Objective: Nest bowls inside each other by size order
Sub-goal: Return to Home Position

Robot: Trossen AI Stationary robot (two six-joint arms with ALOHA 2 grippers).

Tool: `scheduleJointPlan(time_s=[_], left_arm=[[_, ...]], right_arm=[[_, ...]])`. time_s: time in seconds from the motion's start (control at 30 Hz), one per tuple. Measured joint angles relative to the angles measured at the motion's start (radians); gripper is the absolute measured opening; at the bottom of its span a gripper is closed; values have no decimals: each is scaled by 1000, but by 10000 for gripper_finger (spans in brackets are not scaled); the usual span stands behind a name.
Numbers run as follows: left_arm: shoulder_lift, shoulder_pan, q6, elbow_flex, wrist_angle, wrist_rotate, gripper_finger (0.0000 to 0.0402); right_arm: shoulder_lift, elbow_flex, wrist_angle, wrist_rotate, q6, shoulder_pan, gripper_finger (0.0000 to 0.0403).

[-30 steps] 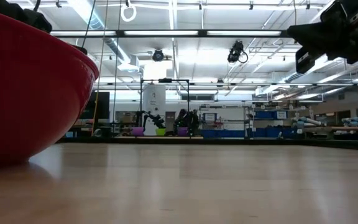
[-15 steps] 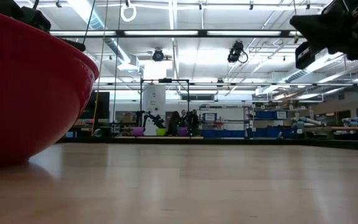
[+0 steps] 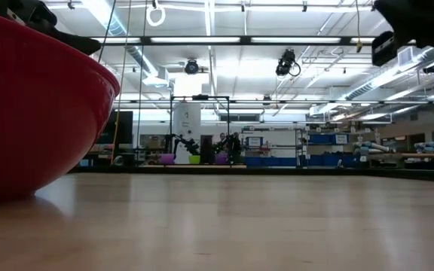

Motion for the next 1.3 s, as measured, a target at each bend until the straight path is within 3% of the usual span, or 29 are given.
scheduleJointPlan(time_s=[0.13,0.27,0.47,0.73,1.0,1.3], left_arm=[[1,-10,5,1,-5,5,0],[3,-16,21,2,-9,7,0],[4,-19,-12,-43,69,-11,0],[12,-44,-1,-43,52,-60,0],[12,-44,-1,-43,32,-60,0],[12,-44,-2,-44,32,-60,0]], right_arm=[[-136,-17,-92,3,8,0,2],[-124,-23,-119,10,25,0,2],[-115,-109,58,61,87,2,2],[-101,-114,55,75,54,4,6],[-101,-114,52,102,48,4,31],[-101,-113,52,102,47,3,31]])
